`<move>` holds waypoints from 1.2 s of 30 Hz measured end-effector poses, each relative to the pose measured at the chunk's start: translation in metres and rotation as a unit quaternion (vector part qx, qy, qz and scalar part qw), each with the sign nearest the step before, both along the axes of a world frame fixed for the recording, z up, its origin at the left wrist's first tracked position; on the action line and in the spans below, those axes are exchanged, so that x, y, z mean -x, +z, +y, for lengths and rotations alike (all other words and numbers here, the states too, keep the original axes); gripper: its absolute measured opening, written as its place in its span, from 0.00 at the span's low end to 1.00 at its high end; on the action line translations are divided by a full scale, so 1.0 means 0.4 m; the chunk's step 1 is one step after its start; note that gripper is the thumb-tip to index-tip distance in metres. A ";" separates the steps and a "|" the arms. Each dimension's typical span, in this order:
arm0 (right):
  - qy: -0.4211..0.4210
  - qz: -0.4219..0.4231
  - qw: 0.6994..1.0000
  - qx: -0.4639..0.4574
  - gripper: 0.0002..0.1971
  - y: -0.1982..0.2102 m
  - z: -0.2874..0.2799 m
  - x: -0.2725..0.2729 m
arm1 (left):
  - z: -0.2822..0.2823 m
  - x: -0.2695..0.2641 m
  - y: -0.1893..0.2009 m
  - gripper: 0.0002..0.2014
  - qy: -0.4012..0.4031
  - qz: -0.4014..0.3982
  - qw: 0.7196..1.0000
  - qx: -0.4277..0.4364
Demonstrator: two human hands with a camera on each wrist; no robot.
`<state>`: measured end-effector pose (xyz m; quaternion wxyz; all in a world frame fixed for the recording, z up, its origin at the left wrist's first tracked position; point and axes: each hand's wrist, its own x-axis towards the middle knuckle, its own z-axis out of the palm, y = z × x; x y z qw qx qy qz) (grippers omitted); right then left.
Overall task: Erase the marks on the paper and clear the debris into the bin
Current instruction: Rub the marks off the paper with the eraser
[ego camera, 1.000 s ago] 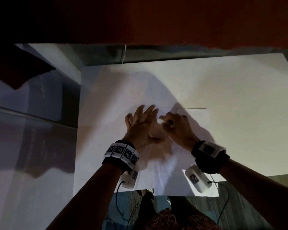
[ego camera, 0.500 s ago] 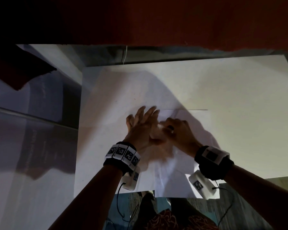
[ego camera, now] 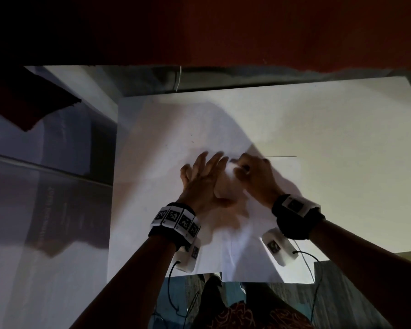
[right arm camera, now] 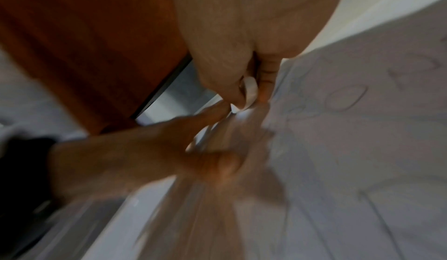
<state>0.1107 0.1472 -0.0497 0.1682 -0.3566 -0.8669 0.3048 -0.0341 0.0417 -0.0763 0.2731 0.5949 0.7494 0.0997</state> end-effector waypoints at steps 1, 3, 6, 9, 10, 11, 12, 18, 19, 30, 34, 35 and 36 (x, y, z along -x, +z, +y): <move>-0.029 0.002 1.000 0.008 0.07 0.000 0.011 0.001 | -0.002 -0.002 0.002 0.59 0.000 -0.003 1.000 0.002; -0.028 -0.002 1.000 0.012 0.10 -0.005 0.012 0.005 | -0.004 -0.004 0.007 0.60 0.000 -0.010 1.000 0.003; -0.005 -0.017 0.999 0.030 0.09 -0.006 0.025 0.002 | 0.001 -0.003 0.004 0.60 0.000 0.003 1.000 0.011; -0.001 -0.026 0.999 0.019 0.10 -0.002 0.063 -0.007 | 0.001 -0.003 -0.001 0.62 -0.003 0.011 1.000 0.019; 0.017 -0.031 0.999 0.012 0.11 -0.002 0.063 -0.005 | 0.001 -0.003 -0.002 0.62 -0.005 0.013 1.000 0.019; 0.033 -0.034 0.999 0.017 0.10 0.000 0.059 0.000 | 0.002 -0.003 -0.002 0.62 -0.004 0.014 1.000 0.018; 0.045 -0.033 0.998 0.030 0.08 0.006 0.053 0.006 | 0.003 -0.004 -0.001 0.62 -0.002 0.014 1.000 0.016; 0.042 -0.014 0.999 0.022 0.08 0.000 0.061 0.025 | 0.004 -0.003 0.000 0.63 0.001 0.011 1.000 0.020; 0.066 -0.014 0.997 0.025 0.11 -0.007 0.045 0.022 | 0.004 -0.003 0.000 0.63 0.001 0.009 1.000 0.022; 0.161 -0.081 0.984 0.011 0.07 -0.021 0.027 -0.009 | 0.008 -0.001 -0.007 0.62 -0.002 0.012 1.000 0.021; 0.061 0.009 0.998 -0.028 0.05 -0.021 0.088 -0.017 | 0.004 0.000 -0.010 0.62 0.004 0.009 1.000 0.022; 0.074 0.006 0.997 -0.026 0.05 -0.029 0.066 -0.019 | 0.003 0.000 -0.013 0.62 0.003 0.005 1.000 0.023; 0.105 -0.010 0.994 -0.014 0.05 -0.041 0.035 -0.021 | 0.004 0.000 -0.015 0.62 0.001 0.003 1.000 0.020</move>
